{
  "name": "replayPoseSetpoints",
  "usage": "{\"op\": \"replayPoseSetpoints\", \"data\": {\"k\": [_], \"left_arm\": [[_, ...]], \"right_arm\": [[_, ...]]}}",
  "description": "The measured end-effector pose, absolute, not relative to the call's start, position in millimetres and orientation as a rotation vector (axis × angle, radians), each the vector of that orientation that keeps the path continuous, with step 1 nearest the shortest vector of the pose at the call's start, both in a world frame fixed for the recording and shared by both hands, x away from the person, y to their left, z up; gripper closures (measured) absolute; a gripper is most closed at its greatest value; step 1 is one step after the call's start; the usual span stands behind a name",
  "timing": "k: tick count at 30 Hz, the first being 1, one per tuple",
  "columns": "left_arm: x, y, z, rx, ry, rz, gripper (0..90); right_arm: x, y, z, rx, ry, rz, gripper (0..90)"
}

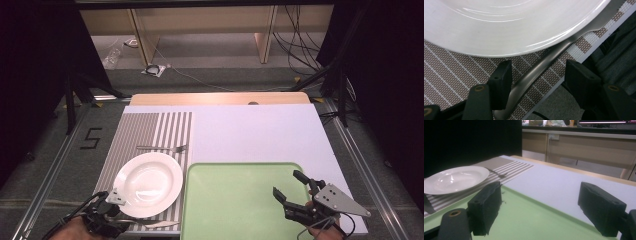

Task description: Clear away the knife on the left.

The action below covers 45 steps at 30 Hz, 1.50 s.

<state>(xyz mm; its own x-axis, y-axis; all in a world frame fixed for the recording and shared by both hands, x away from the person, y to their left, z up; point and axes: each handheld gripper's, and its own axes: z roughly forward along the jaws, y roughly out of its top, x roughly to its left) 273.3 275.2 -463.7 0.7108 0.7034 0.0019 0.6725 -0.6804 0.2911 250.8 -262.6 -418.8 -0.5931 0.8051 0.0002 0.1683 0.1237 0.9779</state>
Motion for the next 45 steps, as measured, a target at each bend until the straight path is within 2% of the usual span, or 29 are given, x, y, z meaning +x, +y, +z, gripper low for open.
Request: {"op": "replayPoseSetpoints", "data": {"k": [14, 17, 30, 40, 45], "left_arm": [[279, 267, -465, 2.744, 1.055, 0.135, 46.8], [280, 265, -464, 2.758, 1.06, 0.121, 52.9], [281, 259, -462, 2.809, 1.039, 0.107, 61.8], [277, 251, -462, 2.868, 0.927, 0.105, 75.4], [276, 249, -462, 2.889, 0.896, 0.118, 76.7]], "right_arm": [[251, -262, -419, 0.932, 1.867, 1.503, 20.2], [250, -262, -419, 0.931, 1.869, 1.505, 20.3], [251, -261, -419, 0.931, 1.875, 1.506, 20.5], [251, -261, -419, 0.926, 1.876, 1.504, 20.7], [251, -261, -419, 0.927, 1.874, 1.505, 20.9]]}}
